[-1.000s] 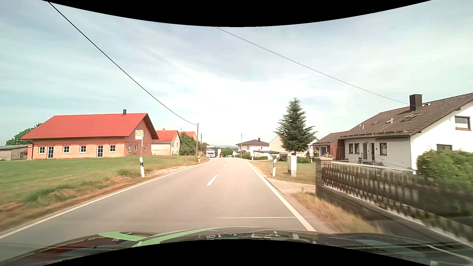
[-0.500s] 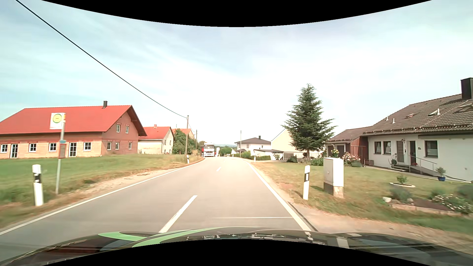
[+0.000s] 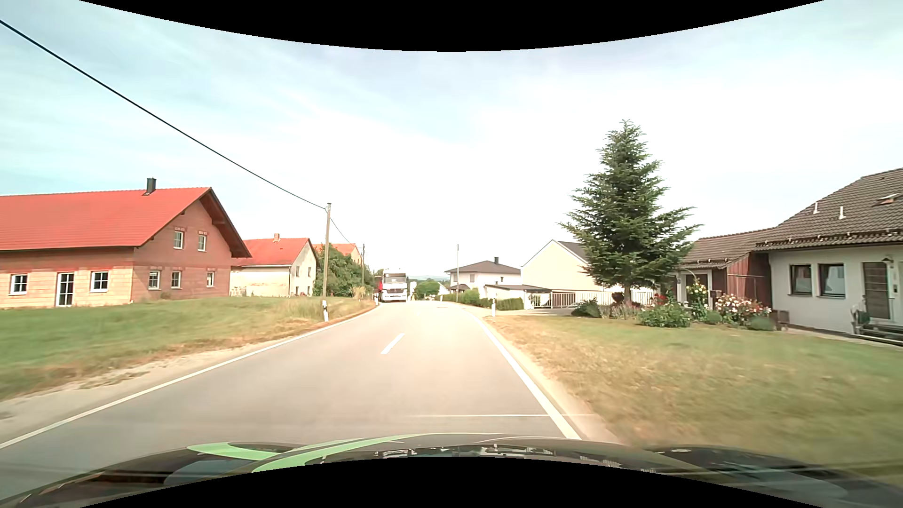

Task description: Follow the waypoints while adhering to traffic rules and regulations

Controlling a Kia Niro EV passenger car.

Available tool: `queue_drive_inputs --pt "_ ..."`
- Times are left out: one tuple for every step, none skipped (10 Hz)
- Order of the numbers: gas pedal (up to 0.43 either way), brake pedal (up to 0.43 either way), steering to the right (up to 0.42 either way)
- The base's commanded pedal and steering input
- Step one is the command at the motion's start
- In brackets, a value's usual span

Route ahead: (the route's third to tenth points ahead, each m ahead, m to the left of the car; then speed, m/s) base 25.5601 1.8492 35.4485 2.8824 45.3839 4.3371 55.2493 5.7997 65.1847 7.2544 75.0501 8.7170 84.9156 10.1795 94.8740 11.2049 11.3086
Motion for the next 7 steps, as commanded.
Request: queue_drive_inputs --pt "0.000 0.250 0.000" --pt "0.000 0.250 0.000" --pt "0.000 0.250 -0.001" --pt "0.000 0.244 -0.002" --pt "0.000 0.213 -0.002" --pt "0.000 0.171 -0.002" --pt "0.000 0.128 -0.002"
